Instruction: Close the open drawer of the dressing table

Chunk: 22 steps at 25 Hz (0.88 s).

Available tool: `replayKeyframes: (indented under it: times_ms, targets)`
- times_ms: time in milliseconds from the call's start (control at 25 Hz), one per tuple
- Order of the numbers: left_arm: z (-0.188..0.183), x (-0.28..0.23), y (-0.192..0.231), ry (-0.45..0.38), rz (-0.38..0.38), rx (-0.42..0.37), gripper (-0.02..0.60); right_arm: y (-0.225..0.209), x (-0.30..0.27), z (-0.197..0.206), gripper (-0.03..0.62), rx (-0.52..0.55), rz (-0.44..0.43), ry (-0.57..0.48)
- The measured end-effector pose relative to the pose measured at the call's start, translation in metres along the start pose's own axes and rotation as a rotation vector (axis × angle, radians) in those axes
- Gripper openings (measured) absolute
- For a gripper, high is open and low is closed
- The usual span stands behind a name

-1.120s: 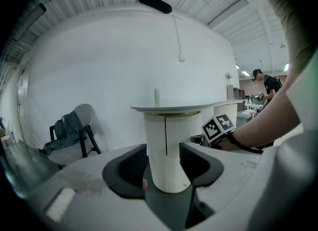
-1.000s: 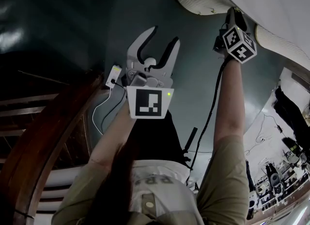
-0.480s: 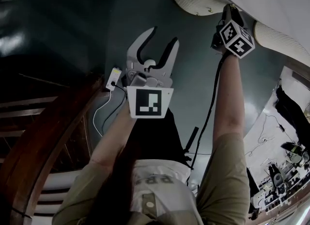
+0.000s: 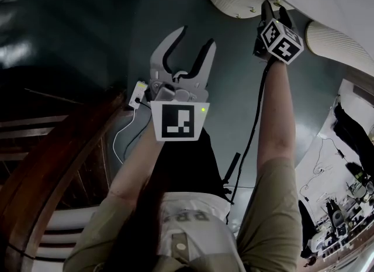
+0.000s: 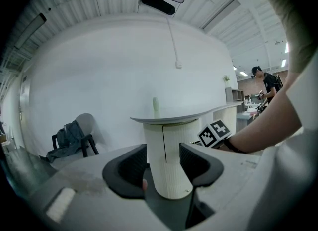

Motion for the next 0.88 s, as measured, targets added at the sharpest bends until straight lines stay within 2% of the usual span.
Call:
replayKeyframes:
  times_ms: [120, 520, 880]
  targets:
    - [-0.010, 0.008, -0.001, -0.019, -0.007, 0.003, 0.218, 0.005, 0.014, -0.001, 0.270, 0.010, -0.005, -0.016]
    - [-0.058, 0.053, -0.011, -0.076, -0.030, 0.000, 0.218, 0.020, 0.082, -0.024, 0.270, 0.069, -0.026, -0.061]
    - [-0.118, 0.097, -0.010, -0.102, -0.041, 0.047, 0.218, 0.041, 0.178, -0.066, 0.270, 0.069, -0.044, -0.127]
Point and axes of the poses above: the fingertips, and each gripper's own axes: x backward along the fingers, y to its left, z out of its underside, the point moved 7 cm from there along x, backward along the fingers, and after that the axes turned 8 degrees about -x, right-handed, at the moved point
